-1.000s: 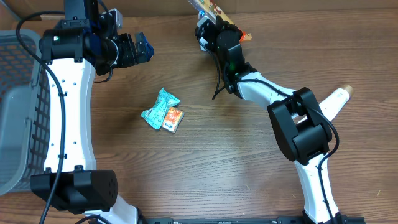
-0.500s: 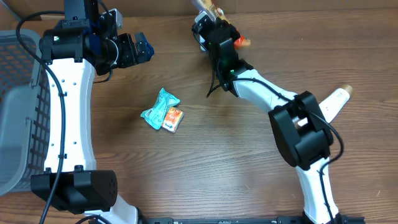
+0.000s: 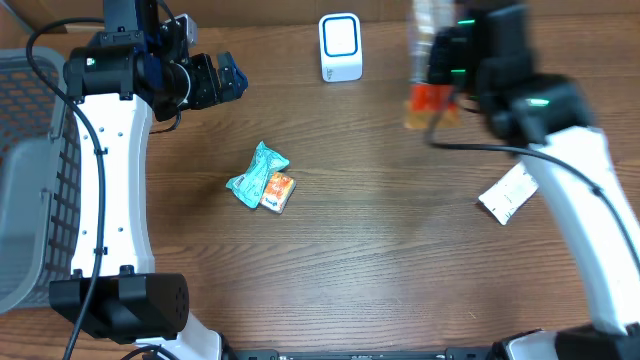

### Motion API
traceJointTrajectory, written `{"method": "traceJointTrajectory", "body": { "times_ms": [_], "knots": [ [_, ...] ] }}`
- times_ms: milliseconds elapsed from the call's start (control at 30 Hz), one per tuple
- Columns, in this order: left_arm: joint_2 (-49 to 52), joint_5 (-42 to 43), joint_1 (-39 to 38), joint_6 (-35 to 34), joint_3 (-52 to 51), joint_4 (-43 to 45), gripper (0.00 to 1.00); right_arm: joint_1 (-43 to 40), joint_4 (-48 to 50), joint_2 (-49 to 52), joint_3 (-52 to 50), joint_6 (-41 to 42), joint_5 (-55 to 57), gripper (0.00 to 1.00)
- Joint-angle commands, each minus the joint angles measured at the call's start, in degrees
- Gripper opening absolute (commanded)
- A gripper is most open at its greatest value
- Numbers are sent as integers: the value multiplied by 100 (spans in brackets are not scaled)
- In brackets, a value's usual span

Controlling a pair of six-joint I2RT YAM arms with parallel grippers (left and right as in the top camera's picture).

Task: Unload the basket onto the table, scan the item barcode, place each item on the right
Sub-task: 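Place the spaghetti pack beside the white tube on the right, then grasp the small orange packet with the right gripper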

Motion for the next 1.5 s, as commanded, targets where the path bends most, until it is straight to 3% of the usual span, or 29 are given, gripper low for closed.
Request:
{"method": "traceJointTrajectory", "body": {
  "times_ms": [0, 100, 300, 433, 467, 500, 533, 700, 833, 900, 1033, 1167, 1467],
  "knots": [
    [-2, 59, 7, -50, 96, 9, 100, -702, -745, 66, -107, 1598, -153, 3],
    [-2, 59, 7, -50, 96, 9, 100, -1237, -817, 247, -723, 1698, -157, 4],
    [-2, 57, 7, -50, 96, 9, 100, -1786, 260, 688, -2192, 1797, -369, 4],
    [-2, 59, 7, -50, 96, 7, 100, -2135, 352, 822, -2706, 2035, -393, 7],
    [-2, 57, 7, -50, 96, 9, 100, -2197, 254, 817, -2695, 2006, -396, 17],
    [-2, 57, 7, -50, 96, 9, 100, -2243, 129, 798, -2664, 1917, -400, 41],
    [-2, 59, 7, -50, 96, 9, 100, -2288, -74, 785, -2592, 1803, -396, 56],
    [-2, 59, 7, -50, 96, 9, 100, -2385, -1338, 743, -1869, 1668, -514, 74],
    [-2, 59, 7, -50, 96, 9, 100, -2286, -1996, 743, -1086, 933, -1888, 76],
    [-2, 57, 7, -50, 96, 9, 100, -2116, -1869, 743, -997, 533, -2938, 77],
    [-2, 59, 7, -50, 96, 9, 100, -1565, -1410, 787, -1123, 468, -3807, 84],
    [-2, 59, 7, -50, 96, 7, 100, -621, -704, 874, -1543, 1134, -3884, 82],
    [-2, 59, 7, -50, 96, 9, 100, 1259, 2004, 1456, -2883, 2955, -3727, 79]
  ]
}}
